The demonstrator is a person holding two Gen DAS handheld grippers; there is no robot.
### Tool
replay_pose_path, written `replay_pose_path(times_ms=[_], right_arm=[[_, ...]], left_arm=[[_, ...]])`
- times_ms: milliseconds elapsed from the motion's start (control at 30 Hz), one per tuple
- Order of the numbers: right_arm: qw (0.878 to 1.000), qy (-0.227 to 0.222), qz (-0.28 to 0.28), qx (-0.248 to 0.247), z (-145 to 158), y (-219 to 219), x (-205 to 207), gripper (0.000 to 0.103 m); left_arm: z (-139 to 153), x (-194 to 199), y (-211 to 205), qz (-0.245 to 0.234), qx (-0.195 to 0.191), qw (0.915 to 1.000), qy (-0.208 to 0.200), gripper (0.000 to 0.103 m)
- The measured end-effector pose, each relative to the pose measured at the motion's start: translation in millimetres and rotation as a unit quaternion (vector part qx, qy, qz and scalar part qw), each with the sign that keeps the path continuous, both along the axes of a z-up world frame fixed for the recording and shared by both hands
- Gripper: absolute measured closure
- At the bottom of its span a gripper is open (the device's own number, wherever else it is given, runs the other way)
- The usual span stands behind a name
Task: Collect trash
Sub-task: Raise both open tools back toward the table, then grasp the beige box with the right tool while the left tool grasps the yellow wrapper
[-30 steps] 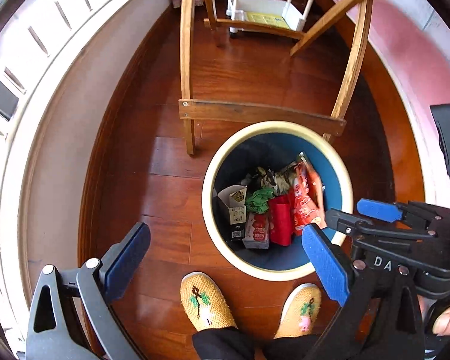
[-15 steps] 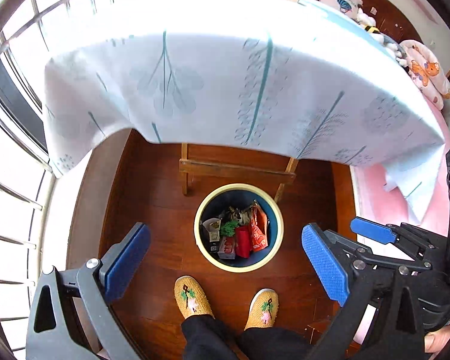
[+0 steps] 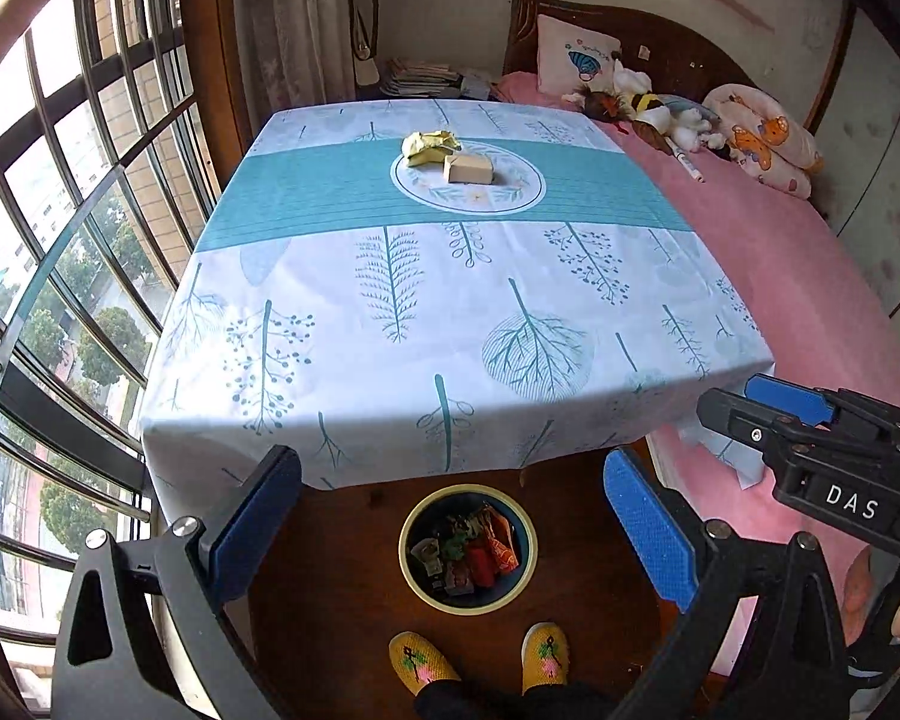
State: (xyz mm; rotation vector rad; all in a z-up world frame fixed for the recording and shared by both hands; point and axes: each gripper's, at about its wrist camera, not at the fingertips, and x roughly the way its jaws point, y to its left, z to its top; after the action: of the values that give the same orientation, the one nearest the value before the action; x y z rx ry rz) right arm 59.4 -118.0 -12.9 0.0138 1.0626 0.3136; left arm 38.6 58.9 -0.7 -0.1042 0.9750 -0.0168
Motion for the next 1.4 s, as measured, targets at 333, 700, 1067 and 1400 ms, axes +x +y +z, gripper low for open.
replay_pose_path(times_ms=[333,700,1067,1400], right_arm=[[0.997,-0.046,-0.055,0.019,41.1,8.8,54.1,0.049],[0.998,-0.041,-0.029,0.047,29.6,1.1,168.4,0.046],[0.994,0.048,0.086,0.053,-58.3,30.6,329.5,0.04],[0.987,0.06,0.126,0.08,-99.8,79.3,357.9,0.039]], left_arm=[[51.1,50.8,29.5,-0.029,0.029,0.9981,-0.046,0.003],[36.5,155.4,66.4,0.047,0.033,0.9983,-0.006,0.003],[-18.9,276.8,60.0,0.157,0.019,0.9854,0.062,0.003],[-46.0,302.7,74.8,0.233,0.018,0.9666,0.106,0.003]])
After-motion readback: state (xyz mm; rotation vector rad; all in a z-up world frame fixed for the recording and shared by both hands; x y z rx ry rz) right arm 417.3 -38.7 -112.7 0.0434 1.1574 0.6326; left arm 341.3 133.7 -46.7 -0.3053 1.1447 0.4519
